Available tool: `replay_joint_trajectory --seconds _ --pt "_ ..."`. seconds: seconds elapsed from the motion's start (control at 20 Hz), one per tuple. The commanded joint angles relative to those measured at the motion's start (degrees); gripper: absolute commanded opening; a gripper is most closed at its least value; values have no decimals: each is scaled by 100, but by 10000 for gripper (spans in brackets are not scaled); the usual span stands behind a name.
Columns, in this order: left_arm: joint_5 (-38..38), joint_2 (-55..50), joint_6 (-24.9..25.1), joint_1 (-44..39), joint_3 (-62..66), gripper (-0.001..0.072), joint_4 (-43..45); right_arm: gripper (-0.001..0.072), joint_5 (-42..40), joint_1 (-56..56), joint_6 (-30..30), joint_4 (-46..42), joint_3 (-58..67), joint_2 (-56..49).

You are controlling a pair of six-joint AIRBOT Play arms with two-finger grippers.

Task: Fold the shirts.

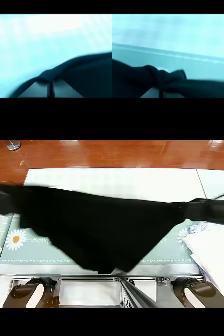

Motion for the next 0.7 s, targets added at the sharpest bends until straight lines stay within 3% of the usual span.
replay_joint_trajectory --seconds 0.0,0.15,0.2,0.25,0.3,0.35,0.5,0.55,0.65 --pt "1211 -525 15 -994 -1932 22 -286 22 -1370 -553 459 -560 -758 -905" --pt "2164 -1663 15 -2006 -2218 40 -293 22 -1851 -1329 199 313 -369 -2035" --pt "2291 -2057 15 -2234 -2103 236 -286 22 -1840 -1464 -105 852 -205 -2354" --pt "2251 -2428 17 -2345 -1886 653 -275 77 -1777 -1582 -450 1456 -26 -2664" --pt "1967 -2767 -2 -2295 -1515 700 -87 351 -1541 -1725 -686 1843 201 -2907" --pt "1488 -3025 -24 -2109 -1036 700 337 626 -1091 -1941 -894 1969 533 -3101" --pt "566 -3174 -575 -984 -15 699 1692 627 144 -2798 -1204 1176 1163 -3025" --pt "525 -3117 -717 -446 0 698 1676 626 293 -3077 -1180 688 1036 -2782" --pt "452 -3158 -798 404 -420 698 579 625 -55 -3456 -1093 428 133 -2118"
